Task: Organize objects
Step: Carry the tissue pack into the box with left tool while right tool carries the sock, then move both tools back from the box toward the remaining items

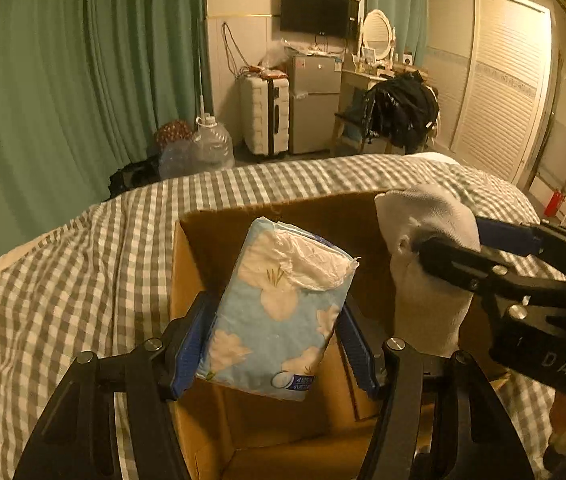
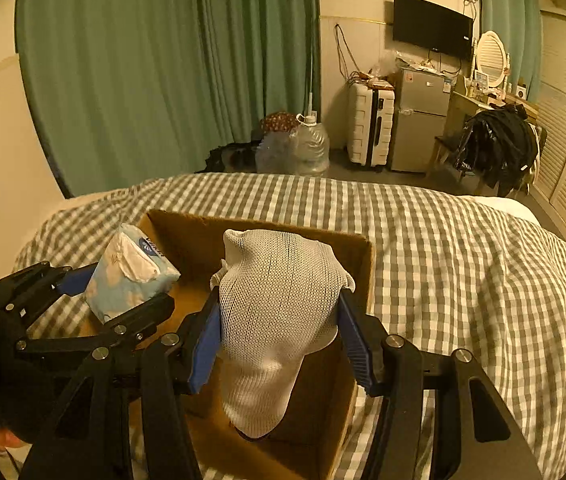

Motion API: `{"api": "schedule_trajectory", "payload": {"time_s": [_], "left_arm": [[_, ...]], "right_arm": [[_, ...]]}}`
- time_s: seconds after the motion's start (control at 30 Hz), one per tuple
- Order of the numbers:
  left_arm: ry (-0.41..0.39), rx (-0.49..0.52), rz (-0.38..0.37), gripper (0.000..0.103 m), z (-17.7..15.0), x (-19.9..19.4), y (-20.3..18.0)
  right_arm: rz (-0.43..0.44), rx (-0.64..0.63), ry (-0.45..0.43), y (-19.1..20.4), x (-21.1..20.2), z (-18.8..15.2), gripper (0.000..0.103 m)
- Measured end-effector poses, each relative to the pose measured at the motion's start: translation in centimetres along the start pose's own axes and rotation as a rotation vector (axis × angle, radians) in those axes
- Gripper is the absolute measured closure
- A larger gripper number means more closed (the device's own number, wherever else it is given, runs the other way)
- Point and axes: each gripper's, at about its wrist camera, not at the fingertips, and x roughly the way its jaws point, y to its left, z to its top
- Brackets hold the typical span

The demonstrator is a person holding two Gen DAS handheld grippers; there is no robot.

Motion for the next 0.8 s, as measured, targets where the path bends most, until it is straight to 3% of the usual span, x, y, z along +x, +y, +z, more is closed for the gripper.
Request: {"api": "schedule_trajectory", "payload": {"time_s": [0.13,0.2,0.23,0.3,0.5,0.8], "left_arm": [[-0.008,-0.016,-0.025,0.038,-0.1,0.5,0.3],[-0.016,-0.012,-0.03,0.032,0.1,0.3,0.4],[-0.028,-0.01,-0.024,0.028,0.1,0.0,0.3],[-0.052,-0.016,-0.015,0.008,0.1,-1.0,0.2],[-0.098,-0.029,0.012,0.006,0.6,-5.6,0.1],[-0.15,-0.038,0.112,0.004,-1.7,-14.2,1.0]], "right_arm": [[0.028,0.018,0.003,-0.4,0.4,-0.2,0.045],[0.02,0.02,-0.012,-0.4,-0.1,0.0,0.043],[0.014,0.022,-0.027,-0.6,-0.7,0.1,0.041],[0.007,0.034,-0.065,-0.6,-2.2,0.2,0.028],[0.035,0.08,-0.167,-0.8,-9.3,1.0,0.02],[0.014,-0.019,-0.257,1.7,-19.4,-0.3,0.013]]}}
